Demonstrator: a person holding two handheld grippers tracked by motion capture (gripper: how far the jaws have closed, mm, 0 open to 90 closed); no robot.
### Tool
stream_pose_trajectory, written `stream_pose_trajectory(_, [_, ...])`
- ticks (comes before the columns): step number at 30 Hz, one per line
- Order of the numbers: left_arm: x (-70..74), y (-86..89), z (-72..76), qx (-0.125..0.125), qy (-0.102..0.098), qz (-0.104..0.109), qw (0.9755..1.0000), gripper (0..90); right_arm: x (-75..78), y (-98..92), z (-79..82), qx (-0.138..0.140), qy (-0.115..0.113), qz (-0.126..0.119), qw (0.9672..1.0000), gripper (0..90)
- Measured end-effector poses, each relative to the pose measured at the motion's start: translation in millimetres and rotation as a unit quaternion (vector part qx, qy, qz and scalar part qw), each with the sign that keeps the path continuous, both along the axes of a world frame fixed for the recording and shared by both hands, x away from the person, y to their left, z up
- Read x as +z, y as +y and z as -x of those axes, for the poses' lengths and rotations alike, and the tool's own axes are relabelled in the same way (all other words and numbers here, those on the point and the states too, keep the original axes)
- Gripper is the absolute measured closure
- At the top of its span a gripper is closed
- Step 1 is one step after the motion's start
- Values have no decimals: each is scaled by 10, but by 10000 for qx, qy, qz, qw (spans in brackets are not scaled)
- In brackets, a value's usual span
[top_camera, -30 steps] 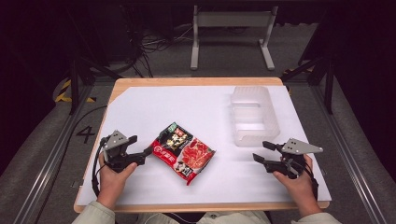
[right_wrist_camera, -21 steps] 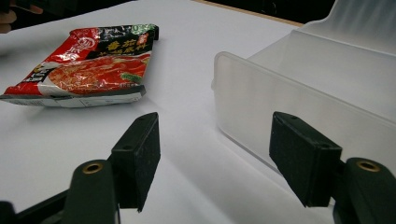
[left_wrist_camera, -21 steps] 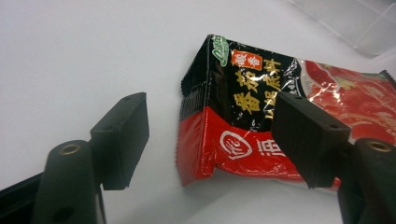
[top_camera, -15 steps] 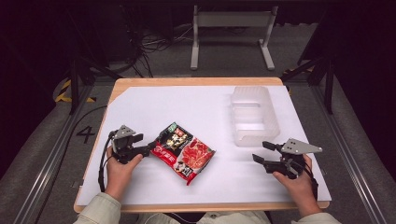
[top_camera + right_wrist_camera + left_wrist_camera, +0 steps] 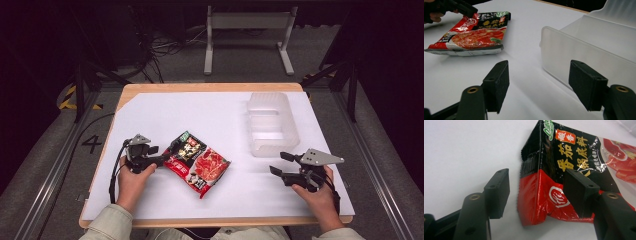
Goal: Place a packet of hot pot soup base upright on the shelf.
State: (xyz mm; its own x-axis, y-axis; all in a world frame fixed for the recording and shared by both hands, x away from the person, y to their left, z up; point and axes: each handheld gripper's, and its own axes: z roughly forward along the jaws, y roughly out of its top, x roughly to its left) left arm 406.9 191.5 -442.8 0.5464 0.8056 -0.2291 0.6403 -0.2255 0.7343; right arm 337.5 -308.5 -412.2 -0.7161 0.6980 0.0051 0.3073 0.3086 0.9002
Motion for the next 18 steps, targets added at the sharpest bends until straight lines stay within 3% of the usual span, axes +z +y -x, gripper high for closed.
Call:
stream_pose_trajectory(4, [-54,-52,-15,-183,102,-166,9996,455,3,-2,9,5,-35,5,10000,322])
stream_pose_trajectory(6, [-66,-79,-10,-273,44,-194,9994,490,3,-3,8,4,-46,5,10000,318])
stream_pose_trajectory(10, [-75,-111,-7,-295,-51,-304,9991,536,-3,5,6,26,-50,38,10000,318])
stream_pose_trajectory(13, [-64,-126,-14,-382,-11,-335,9987,598,-1,8,9,28,-53,48,10000,318])
stream_pose_trajectory(17, [-63,-136,-21,-368,94,-315,9988,613,-1,8,9,35,-55,40,10000,316])
stream_pose_trajectory(18, [-61,-144,-15,-380,39,-403,9985,613,0,10,9,37,-58,43,10000,316])
